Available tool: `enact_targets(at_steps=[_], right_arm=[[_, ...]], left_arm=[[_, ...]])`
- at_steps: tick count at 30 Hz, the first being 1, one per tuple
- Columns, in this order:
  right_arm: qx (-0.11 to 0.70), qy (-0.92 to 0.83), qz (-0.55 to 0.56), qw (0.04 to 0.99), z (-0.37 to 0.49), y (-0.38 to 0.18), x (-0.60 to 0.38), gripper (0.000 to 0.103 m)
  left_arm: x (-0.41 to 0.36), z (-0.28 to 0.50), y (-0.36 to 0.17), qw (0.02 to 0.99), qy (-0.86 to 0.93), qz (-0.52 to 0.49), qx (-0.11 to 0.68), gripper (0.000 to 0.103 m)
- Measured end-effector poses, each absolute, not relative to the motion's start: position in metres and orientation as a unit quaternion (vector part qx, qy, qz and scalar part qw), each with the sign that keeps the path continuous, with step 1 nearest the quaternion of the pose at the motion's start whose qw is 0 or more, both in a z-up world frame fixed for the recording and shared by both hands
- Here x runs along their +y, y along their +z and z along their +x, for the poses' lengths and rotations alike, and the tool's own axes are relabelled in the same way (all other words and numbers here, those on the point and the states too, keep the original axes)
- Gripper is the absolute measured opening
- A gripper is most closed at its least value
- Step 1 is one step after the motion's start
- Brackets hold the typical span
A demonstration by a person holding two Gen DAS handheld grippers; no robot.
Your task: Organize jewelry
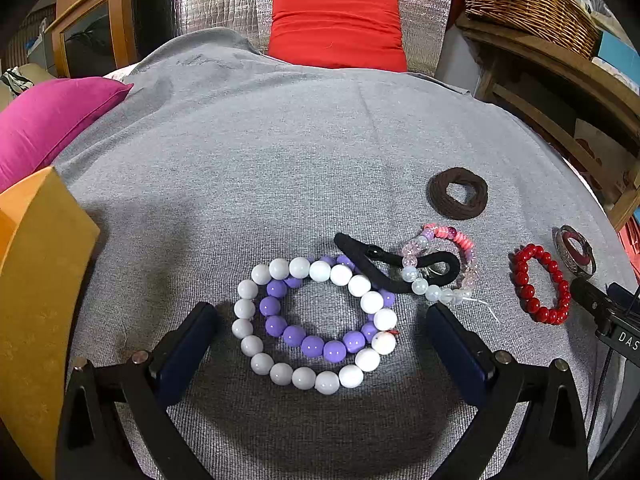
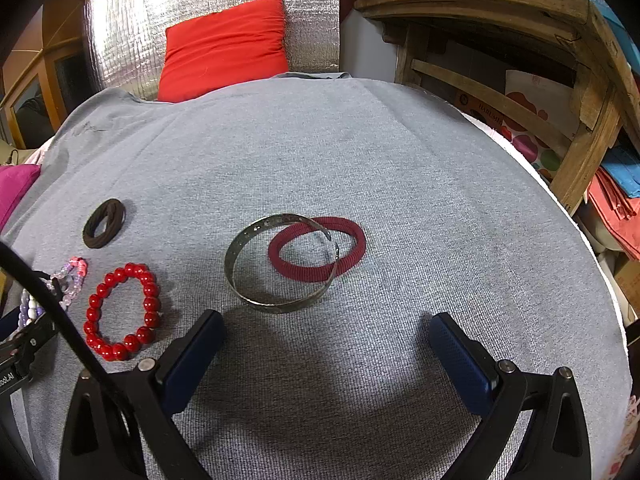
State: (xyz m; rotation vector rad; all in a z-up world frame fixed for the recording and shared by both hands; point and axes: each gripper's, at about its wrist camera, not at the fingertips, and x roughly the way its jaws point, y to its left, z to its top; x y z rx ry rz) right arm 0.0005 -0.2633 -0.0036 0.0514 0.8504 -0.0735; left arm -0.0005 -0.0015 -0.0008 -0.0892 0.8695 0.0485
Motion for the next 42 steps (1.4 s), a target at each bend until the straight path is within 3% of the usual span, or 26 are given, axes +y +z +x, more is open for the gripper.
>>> enact_targets(at_steps=[19, 28, 33, 42], right_arm=[[0.422, -0.020, 0.024, 0.906, -0.016, 0.002, -0.266, 0.103], [0.461, -0.004, 0.020, 0.887, -0.028, 0.008, -0.266, 0.103], [0.480, 0.023, 0.014, 0.877, -0.043, 0.025, -0.268, 0.103], [0.359, 0.030, 0.001, 0.933, -0.127, 0.106, -0.275, 0.103]], left_arm=[[-0.004, -0.001, 0.000, 0.904, 0.034, -0.044, 0.423, 0.103], [-0.010, -0.018, 0.019, 0.873, 0.067, -0.092, 0.474, 0.103], [-0.033, -0.067, 0.064, 0.907, 0.105, -0.035, 0.406, 0.103], [-0.040, -0.144, 0.139, 0.935, 0.145, -0.019, 0.324, 0.103]])
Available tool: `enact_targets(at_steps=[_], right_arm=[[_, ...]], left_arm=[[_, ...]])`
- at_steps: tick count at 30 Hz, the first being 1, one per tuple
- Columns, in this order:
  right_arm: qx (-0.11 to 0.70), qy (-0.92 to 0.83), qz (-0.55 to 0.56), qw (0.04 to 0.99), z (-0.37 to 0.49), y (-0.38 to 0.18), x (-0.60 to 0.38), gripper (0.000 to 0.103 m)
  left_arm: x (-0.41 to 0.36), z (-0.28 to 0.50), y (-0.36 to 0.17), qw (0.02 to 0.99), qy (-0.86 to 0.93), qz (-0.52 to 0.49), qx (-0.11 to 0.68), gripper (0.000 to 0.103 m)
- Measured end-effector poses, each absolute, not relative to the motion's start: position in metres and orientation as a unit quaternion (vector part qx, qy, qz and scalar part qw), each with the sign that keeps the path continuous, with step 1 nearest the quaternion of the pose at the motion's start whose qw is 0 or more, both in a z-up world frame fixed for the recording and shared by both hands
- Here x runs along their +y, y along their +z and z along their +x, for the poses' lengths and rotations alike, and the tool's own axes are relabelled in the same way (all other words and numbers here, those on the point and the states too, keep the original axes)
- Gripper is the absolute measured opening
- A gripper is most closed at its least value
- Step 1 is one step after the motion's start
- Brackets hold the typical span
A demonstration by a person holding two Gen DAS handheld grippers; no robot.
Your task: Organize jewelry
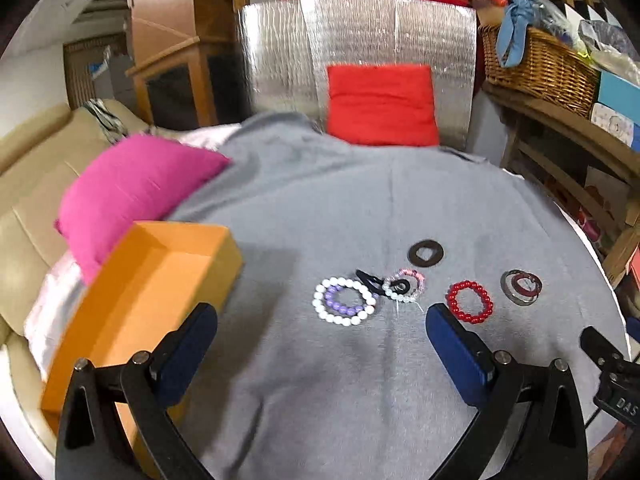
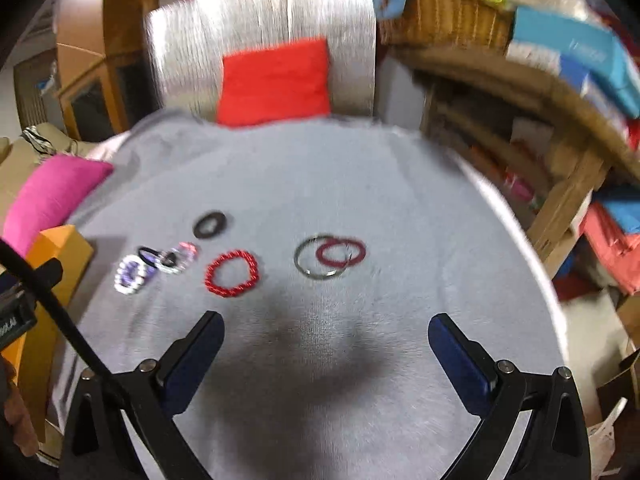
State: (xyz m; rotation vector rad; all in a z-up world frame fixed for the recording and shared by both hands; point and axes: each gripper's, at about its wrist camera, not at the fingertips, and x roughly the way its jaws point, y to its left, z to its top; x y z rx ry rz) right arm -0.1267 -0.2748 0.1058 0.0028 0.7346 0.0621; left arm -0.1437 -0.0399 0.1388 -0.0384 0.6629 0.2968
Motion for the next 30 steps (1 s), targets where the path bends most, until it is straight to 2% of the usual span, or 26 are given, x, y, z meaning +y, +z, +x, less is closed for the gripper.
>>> enact_targets(at_steps=[3, 8, 30], right_arm=[[0.332, 0.033, 0.000, 0.943, -0.145, 0.113, -0.265, 0.103], [0.333, 0.056, 0.007, 0.941, -0.149, 0.114, -0.258, 0.103], [0.356, 0.064, 0.023, 0.932, -0.130, 0.104, -0.243, 0.103]], left_arm=[[-0.044, -0.161, 0.151, 0.941, 0.152, 0.002, 0.304, 0.103], [-0.044, -0.167, 0.158, 0.945, 0.137, 0.005, 0.296, 0.103], [-0.018, -0.150, 0.131, 0.939, 0.151, -0.016, 0.310, 0.103]])
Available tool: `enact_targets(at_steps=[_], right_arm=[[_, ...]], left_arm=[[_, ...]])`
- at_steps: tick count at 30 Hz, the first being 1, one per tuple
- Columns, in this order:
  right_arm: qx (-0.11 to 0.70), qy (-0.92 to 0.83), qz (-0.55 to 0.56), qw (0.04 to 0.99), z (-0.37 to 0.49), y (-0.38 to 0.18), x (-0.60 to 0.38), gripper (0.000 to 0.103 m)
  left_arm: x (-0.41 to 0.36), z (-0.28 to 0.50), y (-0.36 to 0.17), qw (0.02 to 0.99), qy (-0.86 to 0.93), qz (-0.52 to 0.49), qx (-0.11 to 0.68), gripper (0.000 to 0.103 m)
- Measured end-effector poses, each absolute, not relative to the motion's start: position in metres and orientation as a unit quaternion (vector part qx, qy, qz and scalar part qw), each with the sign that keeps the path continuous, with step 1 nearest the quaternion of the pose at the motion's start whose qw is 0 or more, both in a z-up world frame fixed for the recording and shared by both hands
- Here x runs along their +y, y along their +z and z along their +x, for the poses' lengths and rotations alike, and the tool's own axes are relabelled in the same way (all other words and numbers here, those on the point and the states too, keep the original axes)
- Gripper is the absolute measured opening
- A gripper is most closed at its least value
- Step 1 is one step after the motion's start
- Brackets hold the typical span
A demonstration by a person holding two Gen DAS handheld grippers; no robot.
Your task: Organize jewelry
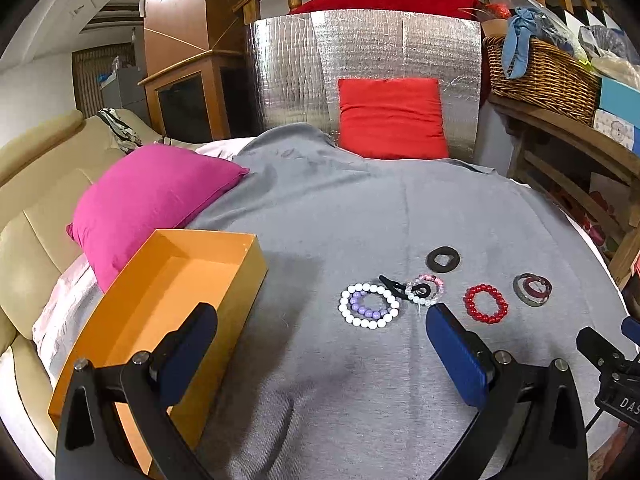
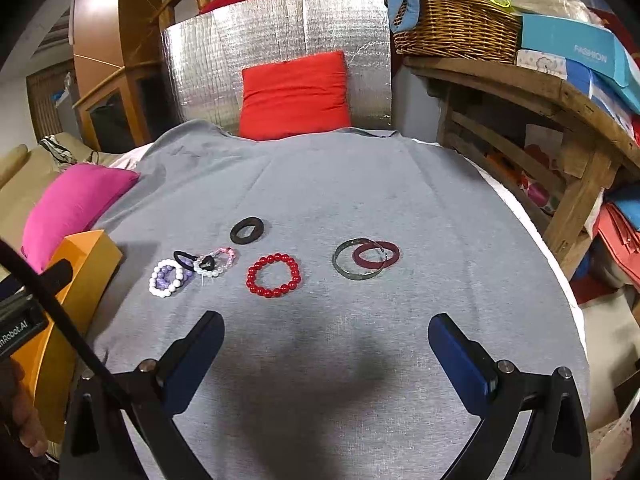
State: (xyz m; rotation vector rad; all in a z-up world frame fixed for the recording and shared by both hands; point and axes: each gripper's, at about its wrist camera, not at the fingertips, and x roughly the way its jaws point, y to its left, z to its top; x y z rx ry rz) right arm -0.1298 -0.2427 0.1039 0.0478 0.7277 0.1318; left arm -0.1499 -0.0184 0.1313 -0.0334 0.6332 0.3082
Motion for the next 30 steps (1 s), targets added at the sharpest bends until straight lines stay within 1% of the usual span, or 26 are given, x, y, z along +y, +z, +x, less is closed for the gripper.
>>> enact_targets(at_steps=[21, 27, 29, 30], right_arm=[[0.375, 0.082, 0.037, 0.923, -0.117, 0.100, -0.235, 0.103], [0.420, 0.119, 0.043, 0.898, -0.092, 0.080, -0.229, 0.103], [0.437, 0.132, 0.051, 0.888, -0.082, 0.070, -0.226, 0.098], [0.446, 0.137, 0.057, 0.883, -0.075, 0.065, -0.224, 0.094]], left_arm=[[-0.014, -0.132, 0.118, 0.934, 0.140, -0.014, 0.328, 0.103], [0.007, -0.123, 0.106, 0.926, 0.139, -0.037, 0.349, 0.103], [0.015, -0.121, 0.101, 0.923, 0.144, -0.044, 0.355, 0.103], [0.018, -0.120, 0.099, 0.921, 0.148, -0.047, 0.357, 0.103]])
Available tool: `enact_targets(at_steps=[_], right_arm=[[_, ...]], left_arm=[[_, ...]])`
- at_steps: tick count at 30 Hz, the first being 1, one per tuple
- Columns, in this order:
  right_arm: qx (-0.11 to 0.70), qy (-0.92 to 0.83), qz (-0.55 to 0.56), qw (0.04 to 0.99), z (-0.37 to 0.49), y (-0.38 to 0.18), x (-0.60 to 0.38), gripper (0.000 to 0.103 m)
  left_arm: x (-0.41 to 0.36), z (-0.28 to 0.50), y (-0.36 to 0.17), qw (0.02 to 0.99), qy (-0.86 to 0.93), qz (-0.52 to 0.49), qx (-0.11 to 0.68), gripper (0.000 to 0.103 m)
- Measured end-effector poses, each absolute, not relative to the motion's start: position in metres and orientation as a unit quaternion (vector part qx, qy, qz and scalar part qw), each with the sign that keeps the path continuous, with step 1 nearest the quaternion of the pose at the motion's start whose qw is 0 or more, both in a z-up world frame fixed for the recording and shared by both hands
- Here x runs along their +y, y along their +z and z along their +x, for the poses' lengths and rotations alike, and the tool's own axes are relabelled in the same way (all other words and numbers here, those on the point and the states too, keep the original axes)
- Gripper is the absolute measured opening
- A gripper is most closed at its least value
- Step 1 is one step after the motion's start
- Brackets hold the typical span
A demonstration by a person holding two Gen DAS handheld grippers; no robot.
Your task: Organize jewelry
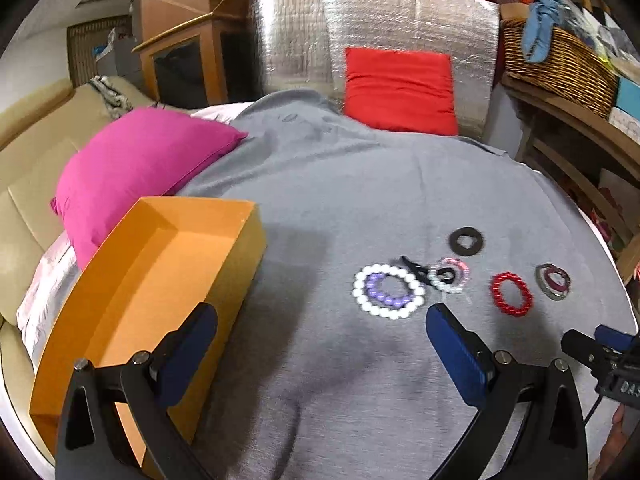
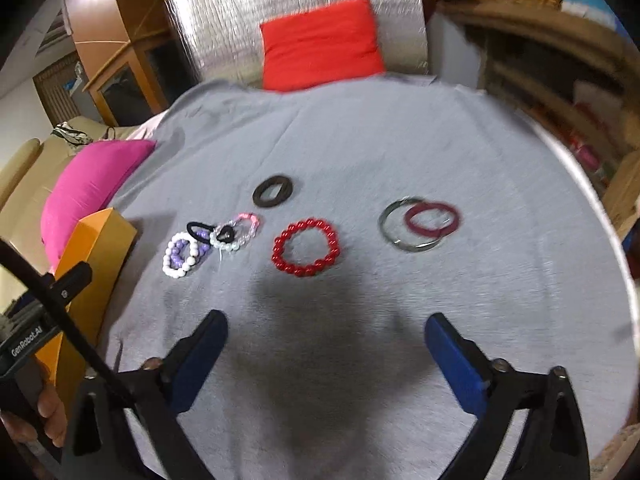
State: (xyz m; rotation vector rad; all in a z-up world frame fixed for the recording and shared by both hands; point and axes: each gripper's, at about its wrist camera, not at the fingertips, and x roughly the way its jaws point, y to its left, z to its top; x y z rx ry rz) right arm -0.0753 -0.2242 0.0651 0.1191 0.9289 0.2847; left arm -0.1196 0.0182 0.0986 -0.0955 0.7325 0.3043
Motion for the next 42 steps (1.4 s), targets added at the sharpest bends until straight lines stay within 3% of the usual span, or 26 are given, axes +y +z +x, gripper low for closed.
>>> enact_targets(at_steps=[12, 17, 19, 21, 25, 27, 29, 34, 42], right_arm=[[0.473, 0.132, 0.038, 0.870, -0.020, 0.031, -0.178, 0.076], [0.470, 0.115, 0.034, 0.874, -0.001, 0.022, -0.182, 0.061], [0.467, 0.116, 0.035, 0.876, 0.003, 0.021, -0.183, 0.046], [0.463, 0.112, 0.035, 0.878, 0.005, 0.020, -0.185, 0.035], [0.460, 0.114, 0.036, 0.880, 0.005, 0.021, -0.191, 0.024], [0.458, 0.120, 0.041, 0.880, 0.003, 0.021, -0.195, 0.020], [0.456, 0.126, 0.042, 0.880, -0.002, 0.023, -0.196, 0.016], [0.449, 0.147, 0.045, 0.880, -0.013, 0.028, -0.199, 0.013], [0.438, 0.180, 0.078, 0.877, -0.032, 0.043, -0.211, 0.013]], left_arm=[[0.019, -0.086, 0.066, 0.899, 0.116, -0.053, 0.419, 0.103], [0.015, -0.066, 0.053, 0.891, 0.096, -0.067, 0.438, 0.103], [0.013, -0.055, 0.046, 0.887, 0.089, -0.073, 0.447, 0.102], [0.013, -0.046, 0.038, 0.882, 0.083, -0.079, 0.458, 0.096], [0.017, -0.032, 0.020, 0.867, 0.062, -0.111, 0.482, 0.073], [0.019, -0.032, 0.020, 0.872, 0.060, -0.121, 0.471, 0.069], [0.019, -0.034, 0.022, 0.877, 0.048, -0.128, 0.461, 0.046], [0.019, -0.041, 0.021, 0.882, 0.013, -0.149, 0.447, 0.013], [0.028, -0.056, 0.033, 0.892, 0.006, -0.155, 0.424, 0.009]])
